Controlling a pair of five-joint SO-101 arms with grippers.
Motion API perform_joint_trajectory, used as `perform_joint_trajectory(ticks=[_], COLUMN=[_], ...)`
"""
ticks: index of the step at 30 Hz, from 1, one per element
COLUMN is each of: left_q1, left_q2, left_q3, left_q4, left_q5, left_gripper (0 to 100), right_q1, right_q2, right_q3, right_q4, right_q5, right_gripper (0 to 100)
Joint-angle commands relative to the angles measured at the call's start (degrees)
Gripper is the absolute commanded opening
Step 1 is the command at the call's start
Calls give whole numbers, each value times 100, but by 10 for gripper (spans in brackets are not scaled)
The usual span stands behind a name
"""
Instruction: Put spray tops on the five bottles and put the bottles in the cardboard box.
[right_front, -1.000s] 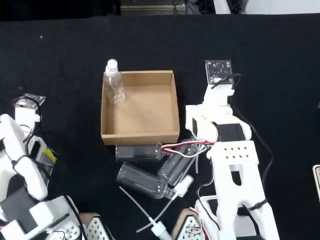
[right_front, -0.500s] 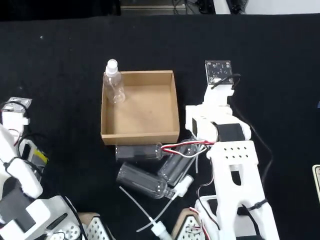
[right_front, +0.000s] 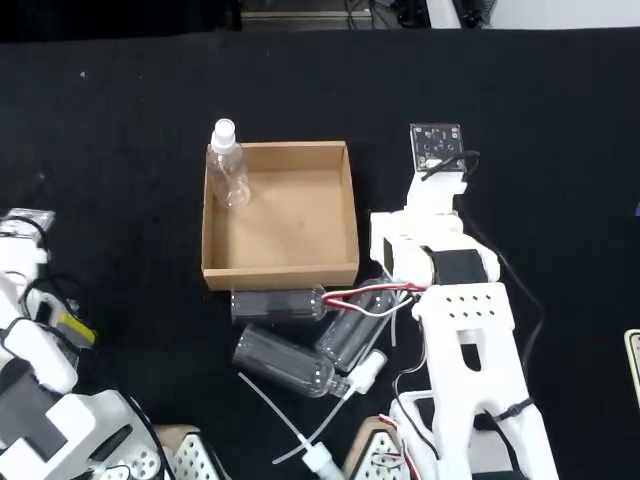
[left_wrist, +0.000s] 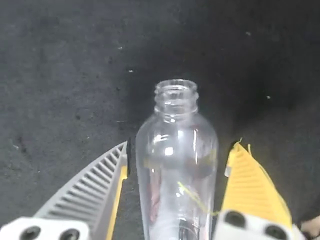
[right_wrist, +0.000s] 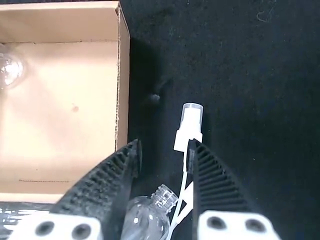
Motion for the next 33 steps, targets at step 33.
perform_joint_trajectory(ticks=[33], left_q1=[-1587], left_q2=[791], left_q3=[-1903], left_q4=[738], left_q5=[-844], left_gripper=[324], right_q1=[97], right_q2=[-215], right_q3=[-31], right_q4=[-132], right_q5=[53], right_gripper=[145])
